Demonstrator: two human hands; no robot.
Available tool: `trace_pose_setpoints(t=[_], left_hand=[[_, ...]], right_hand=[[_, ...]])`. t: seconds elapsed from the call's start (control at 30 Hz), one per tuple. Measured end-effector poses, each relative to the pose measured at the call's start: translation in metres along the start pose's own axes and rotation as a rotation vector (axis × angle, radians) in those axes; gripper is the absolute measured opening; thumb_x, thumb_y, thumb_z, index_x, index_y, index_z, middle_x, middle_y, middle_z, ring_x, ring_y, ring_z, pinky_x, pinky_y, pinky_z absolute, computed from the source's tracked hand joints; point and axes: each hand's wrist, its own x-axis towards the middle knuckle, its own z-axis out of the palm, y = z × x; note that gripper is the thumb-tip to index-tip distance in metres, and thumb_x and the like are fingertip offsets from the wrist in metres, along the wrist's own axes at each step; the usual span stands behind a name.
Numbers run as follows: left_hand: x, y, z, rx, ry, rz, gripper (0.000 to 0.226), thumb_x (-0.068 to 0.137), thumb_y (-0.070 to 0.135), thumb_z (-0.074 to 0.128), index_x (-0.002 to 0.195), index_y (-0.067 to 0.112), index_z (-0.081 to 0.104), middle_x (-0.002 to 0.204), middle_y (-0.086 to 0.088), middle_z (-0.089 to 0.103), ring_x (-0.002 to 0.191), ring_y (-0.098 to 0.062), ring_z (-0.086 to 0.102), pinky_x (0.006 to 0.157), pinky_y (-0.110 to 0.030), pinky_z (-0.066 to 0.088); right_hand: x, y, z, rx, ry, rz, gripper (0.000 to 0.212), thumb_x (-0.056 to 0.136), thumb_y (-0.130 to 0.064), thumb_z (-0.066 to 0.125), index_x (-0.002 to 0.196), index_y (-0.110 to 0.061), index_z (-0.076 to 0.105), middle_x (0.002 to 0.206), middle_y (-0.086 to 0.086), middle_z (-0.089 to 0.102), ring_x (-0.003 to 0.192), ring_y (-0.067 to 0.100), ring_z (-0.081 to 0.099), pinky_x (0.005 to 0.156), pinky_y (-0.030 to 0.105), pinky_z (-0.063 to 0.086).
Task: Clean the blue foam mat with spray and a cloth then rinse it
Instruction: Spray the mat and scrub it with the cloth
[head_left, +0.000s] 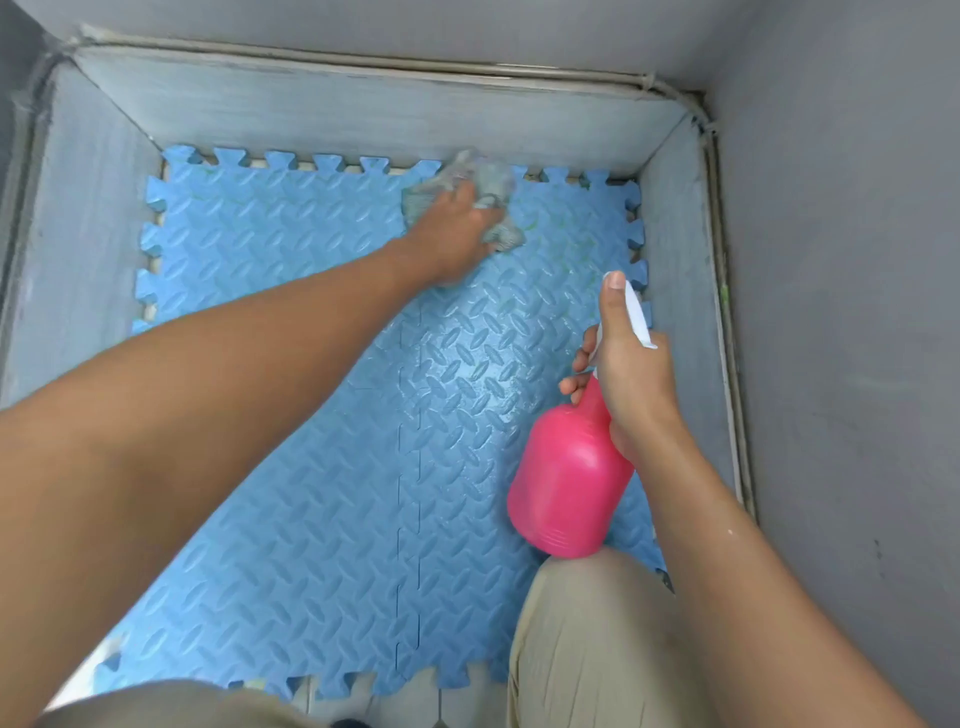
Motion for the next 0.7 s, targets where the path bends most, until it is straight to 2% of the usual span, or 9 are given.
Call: trace_pose_setpoints(t=[0.07, 0.13, 0.23, 0.3, 0.37, 0.43, 0.53, 0.63, 0.7], left_hand=[[0.010, 0.035, 0.008, 0.077, -0.038, 0.154, 0.053, 0.099, 0.034, 0.054, 0.149, 0.021, 0.041, 0.152, -0.026, 0.029, 0.140, -0.046, 0.028, 0.113, -0.048, 0.028], [0.004, 0.068, 0.020, 0.133, -0.087, 0.331, 0.050, 0.098, 0.031, 0.055, 0.146, 0.019, 0.046, 0.143, -0.026, 0.038, 0.132, -0.045, 0.038, 0.109, -0.047, 0.031], [-0.024, 0.115, 0.043, 0.084, -0.171, 0.686, 0.029, 0.088, 0.018, 0.064, 0.114, 0.007, 0.068, 0.115, -0.026, 0.056, 0.105, -0.043, 0.057, 0.097, -0.045, 0.039], [-0.036, 0.127, 0.056, 0.015, -0.152, 0.870, 0.012, 0.080, 0.013, 0.070, 0.088, 0.004, 0.069, 0.099, -0.022, 0.062, 0.088, -0.040, 0.062, 0.086, -0.043, 0.047], [-0.032, 0.122, 0.059, 0.017, -0.151, 0.915, 0.014, 0.078, 0.016, 0.072, 0.086, 0.005, 0.068, 0.097, -0.021, 0.062, 0.087, -0.039, 0.063, 0.082, -0.045, 0.053], [-0.010, 0.111, 0.055, 0.052, -0.148, 0.845, 0.023, 0.080, 0.022, 0.068, 0.099, 0.009, 0.070, 0.105, -0.024, 0.061, 0.097, -0.043, 0.063, 0.088, -0.049, 0.053], [0.033, 0.091, 0.036, 0.064, -0.094, 0.576, 0.048, 0.087, 0.042, 0.051, 0.128, 0.021, 0.065, 0.132, -0.026, 0.052, 0.121, -0.045, 0.052, 0.103, -0.050, 0.042], [0.072, 0.058, 0.004, 0.050, -0.018, 0.258, 0.047, 0.094, 0.030, 0.059, 0.141, 0.027, 0.055, 0.135, -0.026, 0.046, 0.126, -0.043, 0.044, 0.108, -0.045, 0.034], [0.084, 0.040, -0.005, 0.052, 0.019, 0.130, 0.047, 0.094, 0.028, 0.061, 0.141, 0.030, 0.054, 0.131, -0.023, 0.046, 0.123, -0.040, 0.044, 0.108, -0.042, 0.033]], right_hand=[[-0.001, 0.000, -0.011, 0.061, 0.037, -0.012, 0.064, 0.092, -0.073, 0.053, 0.064, -0.015, 0.052, 0.055, 0.006, 0.054, 0.045, 0.027, 0.059, 0.050, 0.034, 0.048], [-0.004, -0.002, -0.020, 0.127, 0.070, -0.021, 0.061, 0.095, -0.069, 0.052, 0.062, -0.017, 0.052, 0.055, 0.006, 0.054, 0.045, 0.027, 0.057, 0.048, 0.032, 0.047], [-0.004, -0.001, -0.030, 0.171, 0.121, -0.030, 0.062, 0.096, -0.068, 0.052, 0.061, -0.016, 0.054, 0.060, 0.009, 0.057, 0.044, 0.027, 0.057, 0.049, 0.032, 0.048], [0.000, 0.002, -0.033, 0.177, 0.143, -0.032, 0.064, 0.095, -0.068, 0.053, 0.061, -0.014, 0.054, 0.062, 0.012, 0.059, 0.043, 0.028, 0.057, 0.051, 0.035, 0.051], [0.004, 0.003, -0.033, 0.164, 0.140, -0.012, 0.063, 0.095, -0.068, 0.052, 0.063, -0.013, 0.055, 0.063, 0.010, 0.062, 0.042, 0.027, 0.057, 0.051, 0.035, 0.051], [0.008, 0.003, -0.032, 0.163, 0.111, 0.008, 0.062, 0.097, -0.066, 0.052, 0.065, -0.014, 0.055, 0.064, 0.008, 0.063, 0.042, 0.027, 0.058, 0.049, 0.032, 0.050], [0.008, 0.003, -0.031, 0.160, 0.076, 0.017, 0.061, 0.096, -0.067, 0.051, 0.067, -0.013, 0.057, 0.067, 0.009, 0.063, 0.043, 0.028, 0.058, 0.048, 0.032, 0.049], [0.008, 0.002, -0.028, 0.143, 0.037, 0.025, 0.061, 0.096, -0.067, 0.051, 0.069, -0.012, 0.056, 0.069, 0.009, 0.063, 0.043, 0.027, 0.058, 0.050, 0.035, 0.048], [0.010, 0.000, -0.025, 0.122, 0.012, 0.032, 0.062, 0.095, -0.068, 0.051, 0.072, -0.011, 0.057, 0.072, 0.009, 0.065, 0.042, 0.026, 0.058, 0.051, 0.036, 0.049]])
